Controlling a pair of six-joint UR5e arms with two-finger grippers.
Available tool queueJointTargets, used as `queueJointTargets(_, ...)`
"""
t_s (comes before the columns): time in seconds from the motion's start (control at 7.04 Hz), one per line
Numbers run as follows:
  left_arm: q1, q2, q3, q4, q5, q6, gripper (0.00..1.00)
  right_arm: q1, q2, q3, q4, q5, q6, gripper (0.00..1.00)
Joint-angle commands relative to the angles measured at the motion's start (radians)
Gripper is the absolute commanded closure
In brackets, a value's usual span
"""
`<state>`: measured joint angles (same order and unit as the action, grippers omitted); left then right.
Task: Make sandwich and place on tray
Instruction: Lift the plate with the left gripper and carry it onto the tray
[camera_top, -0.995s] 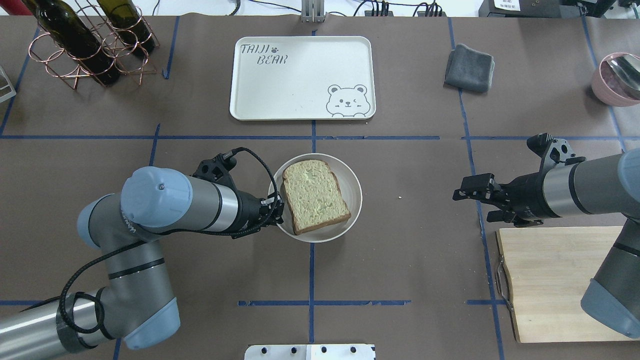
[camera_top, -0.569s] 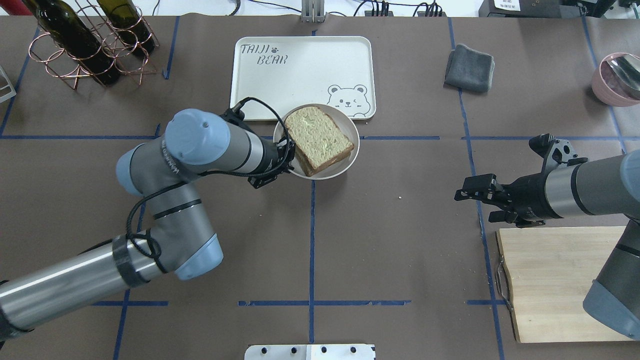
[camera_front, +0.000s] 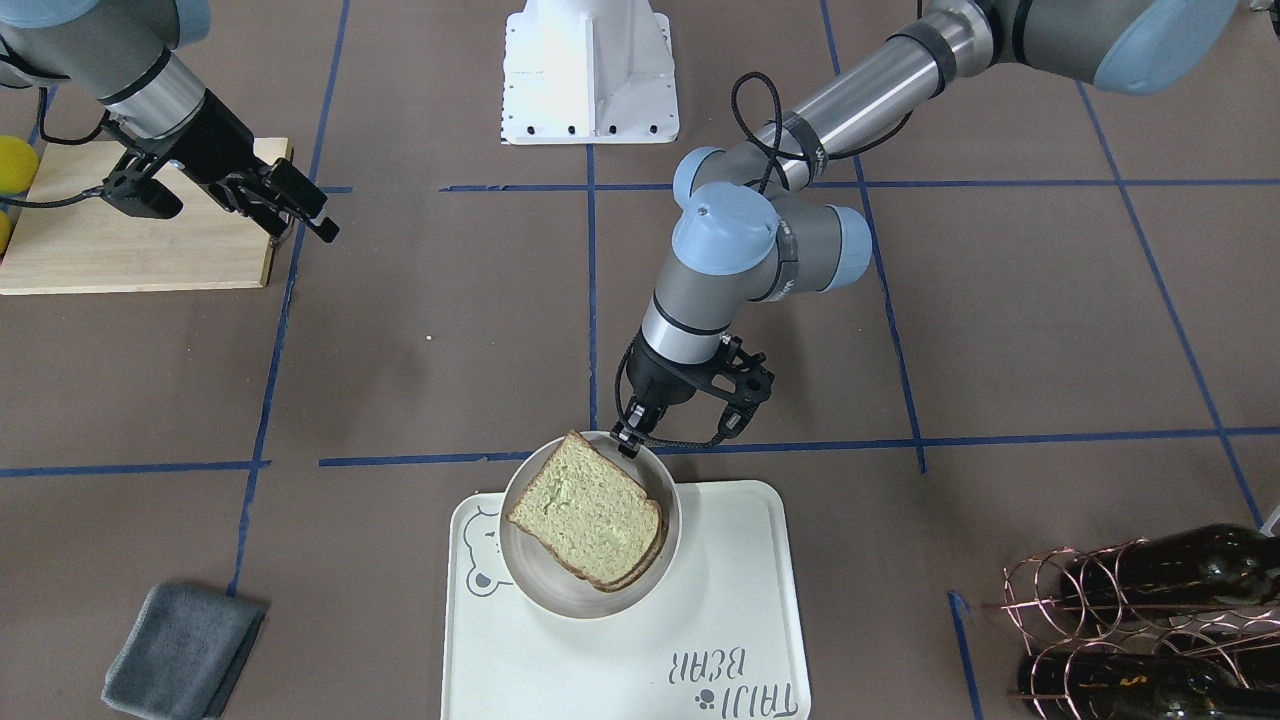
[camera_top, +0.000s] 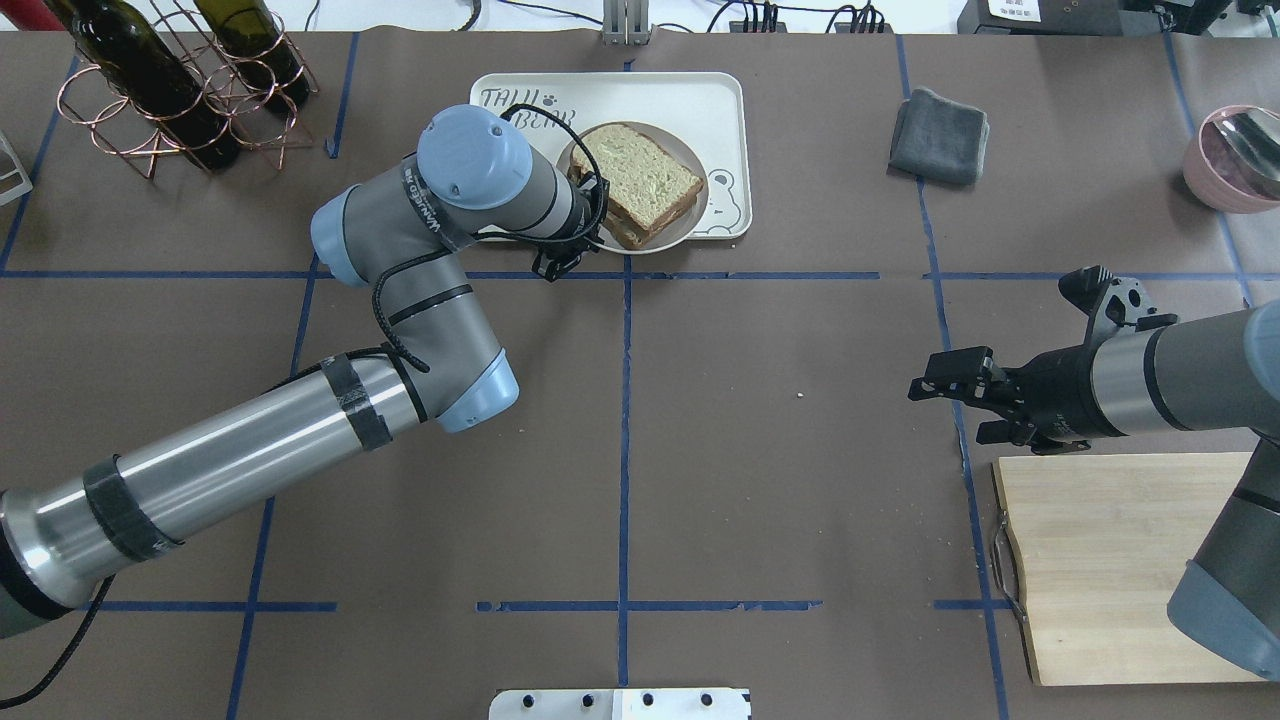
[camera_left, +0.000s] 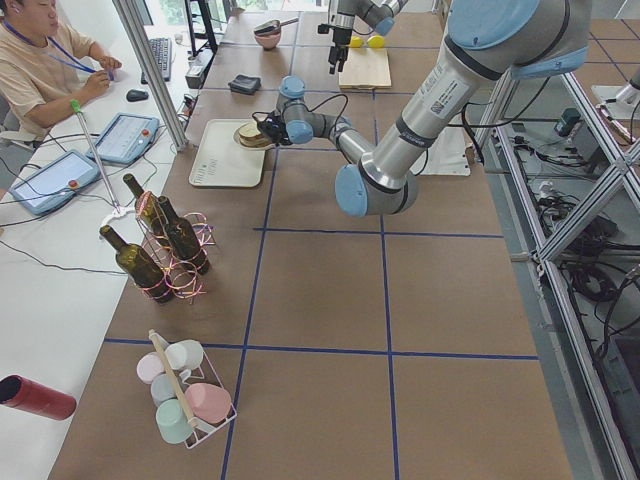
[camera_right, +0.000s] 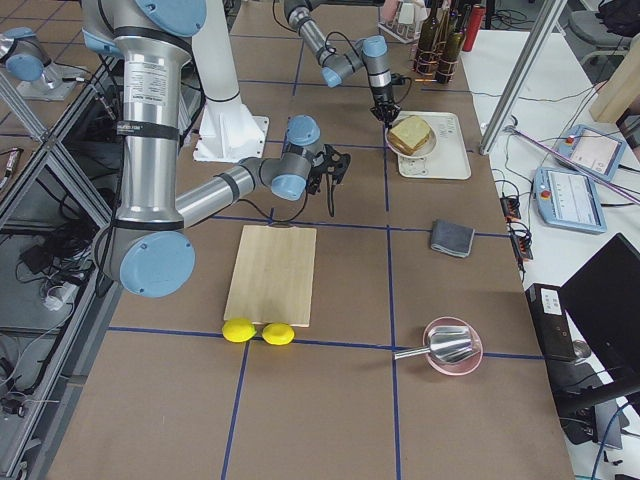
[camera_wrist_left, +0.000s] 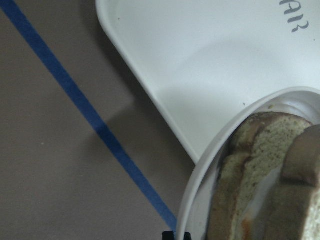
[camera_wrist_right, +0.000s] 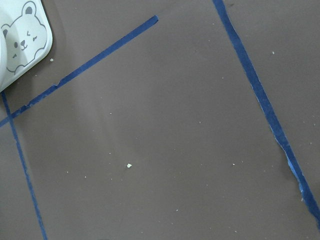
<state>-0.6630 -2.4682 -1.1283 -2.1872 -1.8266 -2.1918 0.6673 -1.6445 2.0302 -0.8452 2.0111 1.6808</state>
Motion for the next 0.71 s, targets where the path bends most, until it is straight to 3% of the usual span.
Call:
queueJointTargets(0.0,-0.024,-0.041,0.114,-0.078,0.001,-0.016,1.00,0.000,0.000,0.001,0.000,0.000,0.000,0.00)
queueJointTargets(0.57,-0.030,-0.064,0.205,-0.152,0.001,-0.005,1.00,-0.002,0.000,0.001,0.000,0.000,0.003,0.00)
